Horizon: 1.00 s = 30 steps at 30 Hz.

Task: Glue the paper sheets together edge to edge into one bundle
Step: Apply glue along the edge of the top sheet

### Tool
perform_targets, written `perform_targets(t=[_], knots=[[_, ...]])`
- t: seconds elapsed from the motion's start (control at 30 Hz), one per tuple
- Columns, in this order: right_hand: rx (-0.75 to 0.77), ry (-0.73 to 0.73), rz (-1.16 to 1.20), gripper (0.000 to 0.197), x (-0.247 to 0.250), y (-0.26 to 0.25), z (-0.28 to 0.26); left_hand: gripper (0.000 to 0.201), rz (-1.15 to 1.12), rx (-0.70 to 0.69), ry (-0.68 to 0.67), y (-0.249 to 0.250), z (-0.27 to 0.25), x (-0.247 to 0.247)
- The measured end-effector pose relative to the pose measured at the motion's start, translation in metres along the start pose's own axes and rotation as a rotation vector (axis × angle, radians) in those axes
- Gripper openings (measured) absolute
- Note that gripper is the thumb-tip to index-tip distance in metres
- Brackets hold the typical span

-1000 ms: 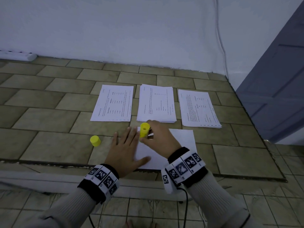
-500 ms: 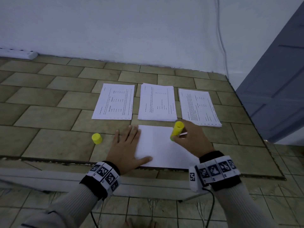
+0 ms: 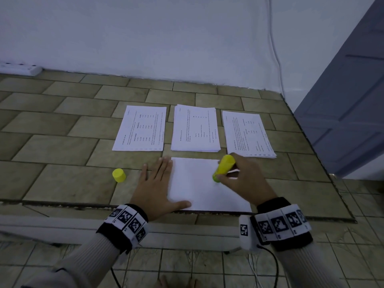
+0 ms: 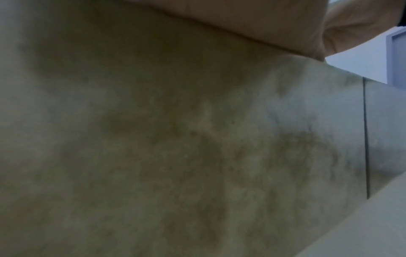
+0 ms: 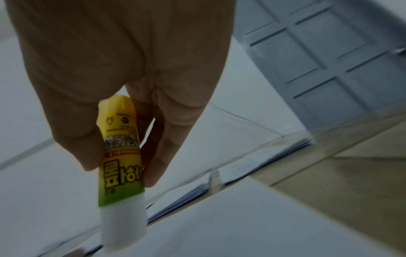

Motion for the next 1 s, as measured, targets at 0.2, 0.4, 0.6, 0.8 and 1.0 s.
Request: perform_targets(t=[0.2, 0.4, 0.6, 0.8, 1.0], knots=[[0.083, -0.232, 0.016, 0.015, -0.067, -0.032, 0.005, 0.138, 0.021, -0.022, 0.008, 0.001, 0.000, 0.000], [0.135, -0.320, -0.075, 0.023, -0.094, -0.045, 0.008, 0.135, -0.010, -0.061, 0.045, 0.004, 0.000, 0.001], [0.137, -0.316, -0.091, 0.020, -0.085, -0.038, 0.005, 0.133, -0.008, -0.060, 0.059, 0.004, 0.000, 0.001], [0.084, -0.275, -0.053, 0.021, -0.045, -0.014, -0.005, 0.139, 0.034, -0.006, 0.000, 0.001, 0.000, 0.001], [0.067, -0.224, -0.015, 0.017, 0.000, 0.005, -0.023, 0.138, 0.030, -0.014, 0.000, 0.000, -0.001, -0.001]])
Point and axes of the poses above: each hand's wrist, its own z-axis towards the middle knuckle, its own x-axis out of the back of the hand, y = z × x, the point moved 6 cm from there along z, towards the middle knuckle
